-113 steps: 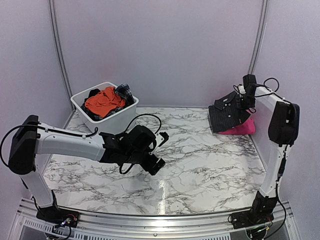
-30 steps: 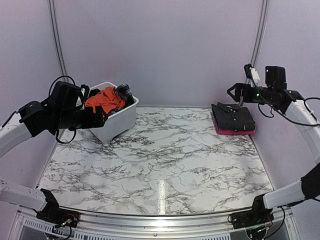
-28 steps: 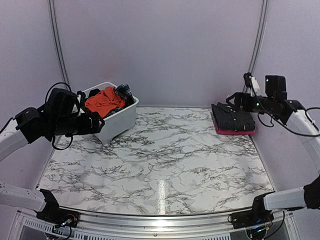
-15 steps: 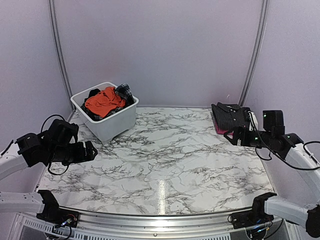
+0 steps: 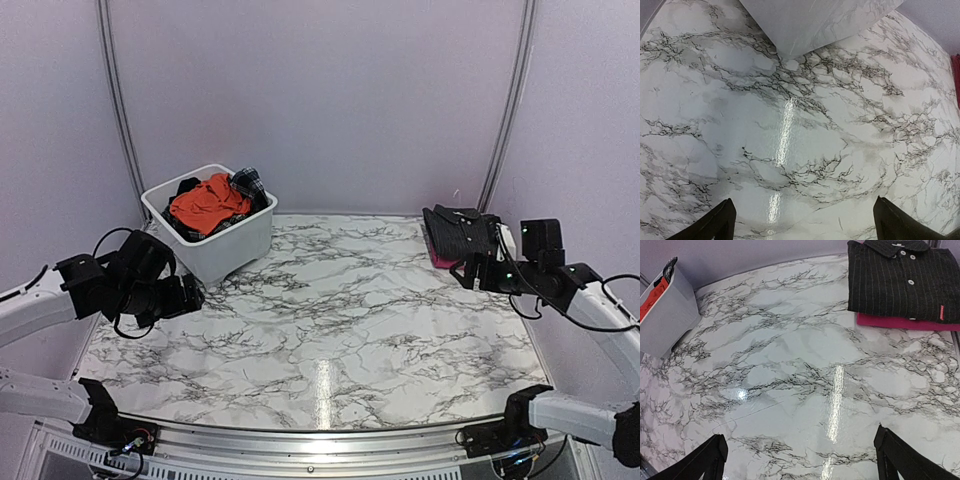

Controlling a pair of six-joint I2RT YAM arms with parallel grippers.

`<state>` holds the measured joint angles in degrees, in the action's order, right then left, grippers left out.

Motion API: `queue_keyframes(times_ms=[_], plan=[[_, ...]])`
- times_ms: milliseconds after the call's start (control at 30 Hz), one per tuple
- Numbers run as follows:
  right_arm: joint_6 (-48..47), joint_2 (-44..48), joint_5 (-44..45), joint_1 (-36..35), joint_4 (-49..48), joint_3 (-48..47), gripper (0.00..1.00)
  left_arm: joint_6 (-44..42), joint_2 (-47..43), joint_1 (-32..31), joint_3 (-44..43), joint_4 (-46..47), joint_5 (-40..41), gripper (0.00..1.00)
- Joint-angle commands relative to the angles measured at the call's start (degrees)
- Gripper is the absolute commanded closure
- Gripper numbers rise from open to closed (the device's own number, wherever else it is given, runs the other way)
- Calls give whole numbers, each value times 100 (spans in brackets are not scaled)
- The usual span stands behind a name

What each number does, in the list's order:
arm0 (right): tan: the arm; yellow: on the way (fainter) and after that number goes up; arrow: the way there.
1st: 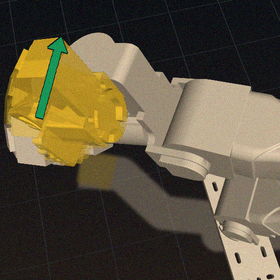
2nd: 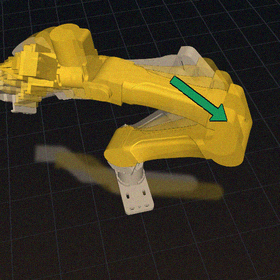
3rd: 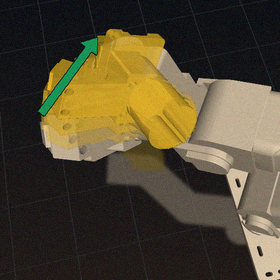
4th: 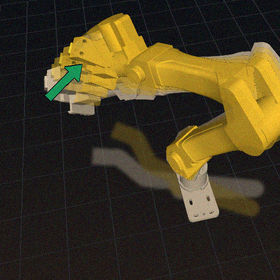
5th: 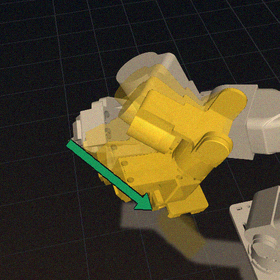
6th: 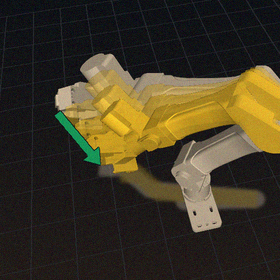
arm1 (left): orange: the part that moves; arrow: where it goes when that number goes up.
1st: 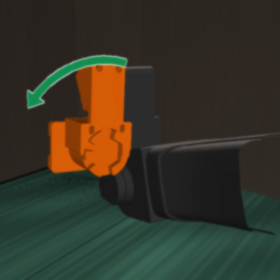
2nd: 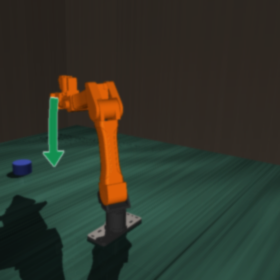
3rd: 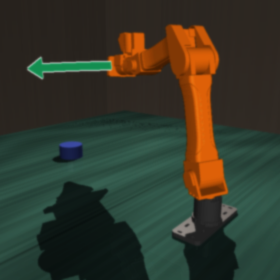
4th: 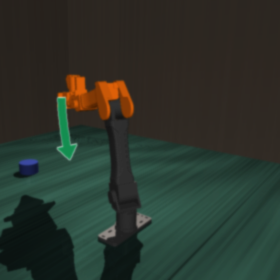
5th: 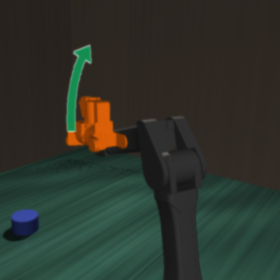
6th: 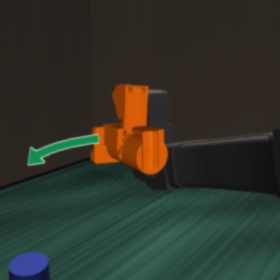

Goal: Fold and stack the mixed laundry pile
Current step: Reset both arms

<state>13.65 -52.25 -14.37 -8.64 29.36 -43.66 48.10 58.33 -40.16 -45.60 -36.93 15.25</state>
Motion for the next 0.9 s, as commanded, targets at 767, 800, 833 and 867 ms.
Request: queue_keyframes(times_ms=[767,800,833,867], plan=[[299,-714,-670,-50,-744,-344,1,-1514,1852,3739,-1301,142,-1006,1],[324,-723,-665,-51,-766,-338,1,-1572,1931,3755,-1331,168,-1033,1],[355,-732,-656,-50,-792,-324,1,-1606,1994,3767,-1355,183,-1051,1],[388,-746,-647,-54,-814,-304,1,-1636,2046,3776,-1370,204,-1081,1]])
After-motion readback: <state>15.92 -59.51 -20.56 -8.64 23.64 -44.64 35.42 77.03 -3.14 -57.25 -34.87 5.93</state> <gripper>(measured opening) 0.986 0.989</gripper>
